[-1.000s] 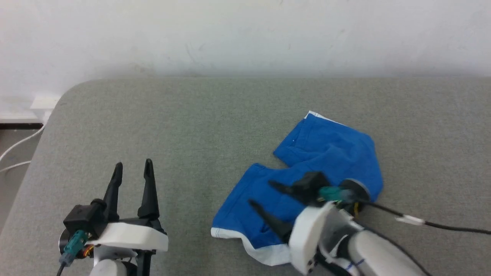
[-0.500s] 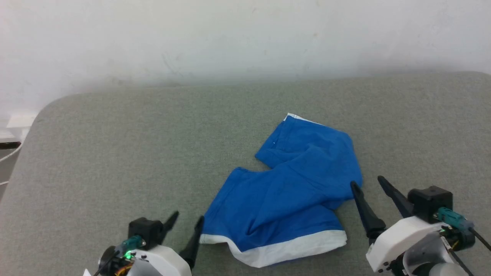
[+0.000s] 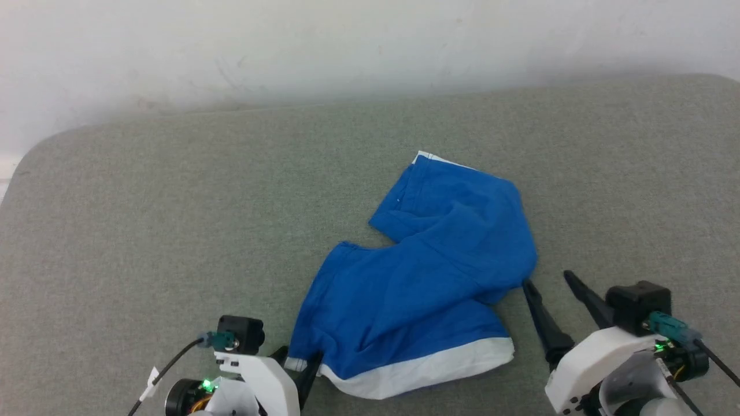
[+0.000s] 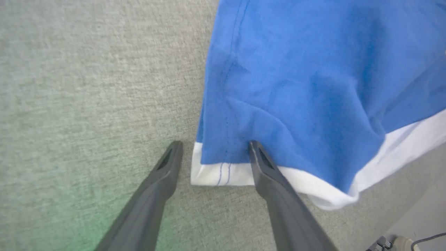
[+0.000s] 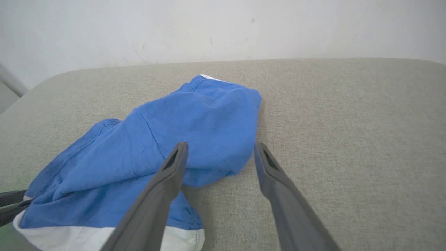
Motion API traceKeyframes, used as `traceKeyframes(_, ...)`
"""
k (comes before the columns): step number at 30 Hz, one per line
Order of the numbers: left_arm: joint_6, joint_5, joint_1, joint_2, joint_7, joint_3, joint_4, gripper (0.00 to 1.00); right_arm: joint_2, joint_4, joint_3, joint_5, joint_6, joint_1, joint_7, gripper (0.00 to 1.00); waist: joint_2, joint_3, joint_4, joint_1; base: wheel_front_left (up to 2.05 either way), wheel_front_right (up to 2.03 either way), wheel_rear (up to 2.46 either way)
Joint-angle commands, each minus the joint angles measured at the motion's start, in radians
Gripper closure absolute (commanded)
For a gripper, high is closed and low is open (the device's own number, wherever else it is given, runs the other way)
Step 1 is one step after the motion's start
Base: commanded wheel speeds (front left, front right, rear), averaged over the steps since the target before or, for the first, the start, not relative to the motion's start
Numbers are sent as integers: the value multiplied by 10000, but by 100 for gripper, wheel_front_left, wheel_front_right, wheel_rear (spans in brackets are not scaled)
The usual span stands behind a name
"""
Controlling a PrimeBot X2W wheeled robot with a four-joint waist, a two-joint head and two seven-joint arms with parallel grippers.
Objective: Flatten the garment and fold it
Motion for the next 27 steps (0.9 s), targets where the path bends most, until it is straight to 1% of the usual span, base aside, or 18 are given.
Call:
traceKeyframes(1, 68, -108, 227, -102, 401, -187, 325, 59, 44, 45, 54, -1, -9, 79, 83, 0, 0, 28, -33, 1, 0, 0, 0)
traceKeyframes(2, 100, -144, 249, -92, 536, -194, 277, 86, 47, 66, 94, -19, -9, 124, 170, 0, 0, 32, -34, 1, 0, 0, 0)
traceKeyframes(3, 133, -168, 275, -78, 606, -187, 215, 100, 49, 87, 115, -67, -9, 181, 235, 0, 0, 24, -24, 1, 0, 0, 0)
traceKeyframes(5, 235, -180, 339, -28, 551, -106, 94, 100, 53, 137, 118, -162, -9, 365, 303, 0, 0, -44, 35, 1, 0, 0, 0)
traceKeyframes(10, 725, 81, 385, 120, -396, 307, -132, 100, 62, 318, 21, -196, -9, 1018, 331, 0, 0, -176, 237, 1, 0, 0, 0)
traceKeyframes(12, 833, 101, 395, 138, -721, 447, -134, 100, 63, 474, 116, -101, -9, 1185, 386, 0, 0, -187, 275, 1, 0, 0, 0)
traceKeyframes(16, 832, -5, 395, 106, -937, 527, -67, 100, 64, 885, 396, -23, -9, 1010, 373, 0, 0, -118, 315, 1, 0, 0, 0)
traceKeyframes(22, 942, -75, 292, 85, -1282, 683, 60, 100, 65, 1966, 806, -255, -9, 208, 831, 0, 0, 7, 469, 1, 0, 0, 0)
traceKeyframes(27, 882, -122, 185, 99, -1358, 653, 144, 100, 65, 2889, 1168, -458, -9, -99, 2200, 0, 0, 63, 657, 1, 0, 0, 0)
